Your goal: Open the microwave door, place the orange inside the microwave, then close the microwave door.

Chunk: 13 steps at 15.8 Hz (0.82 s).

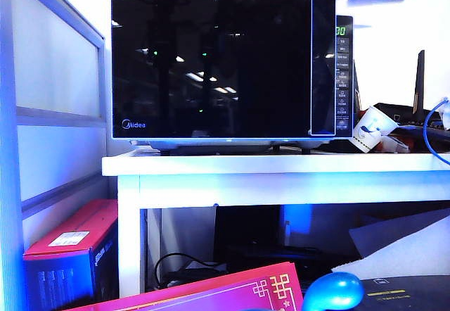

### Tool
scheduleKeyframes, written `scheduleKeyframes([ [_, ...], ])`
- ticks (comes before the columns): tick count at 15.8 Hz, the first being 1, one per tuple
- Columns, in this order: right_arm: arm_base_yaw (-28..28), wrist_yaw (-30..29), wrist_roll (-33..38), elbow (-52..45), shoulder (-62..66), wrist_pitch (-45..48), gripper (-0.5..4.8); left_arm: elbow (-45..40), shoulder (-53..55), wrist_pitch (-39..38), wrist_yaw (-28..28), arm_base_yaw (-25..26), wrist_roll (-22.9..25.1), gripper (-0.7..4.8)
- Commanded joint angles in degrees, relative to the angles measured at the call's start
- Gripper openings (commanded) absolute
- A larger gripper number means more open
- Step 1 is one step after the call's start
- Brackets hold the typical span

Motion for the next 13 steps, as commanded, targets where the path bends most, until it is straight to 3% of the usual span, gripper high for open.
scheduleKeyframes([
  [1, 0.6, -5.3, 0.2, 0.9, -4.4, 4.6, 2.74, 0.3, 0.7, 3.2, -4.5, -0.4, 0.3, 0.88],
  [3, 0.6, -4.3, 0.3, 0.9, -5.2, 4.8, 2.74, 0.2, 2.8, 3.9, -4.8, -0.4, 0.3, 0.88],
  [10, 0.6, 19.8, -2.4, 0.9, -4.3, 4.3, 2.74, 0.1, 7.3, -1.2, -7.1, -0.5, 0.3, 0.88],
  [11, 0.6, 17.2, -2.4, 0.9, -3.5, 3.9, 2.74, 0.1, 7.3, -0.4, -7.1, -0.5, 0.3, 0.88],
  [13, 0.6, 5.2, -2.4, 0.9, -1.9, 1.1, 3.18, 0.2, 7.3, 0.3, -6.6, -0.5, 0.2, 0.88],
])
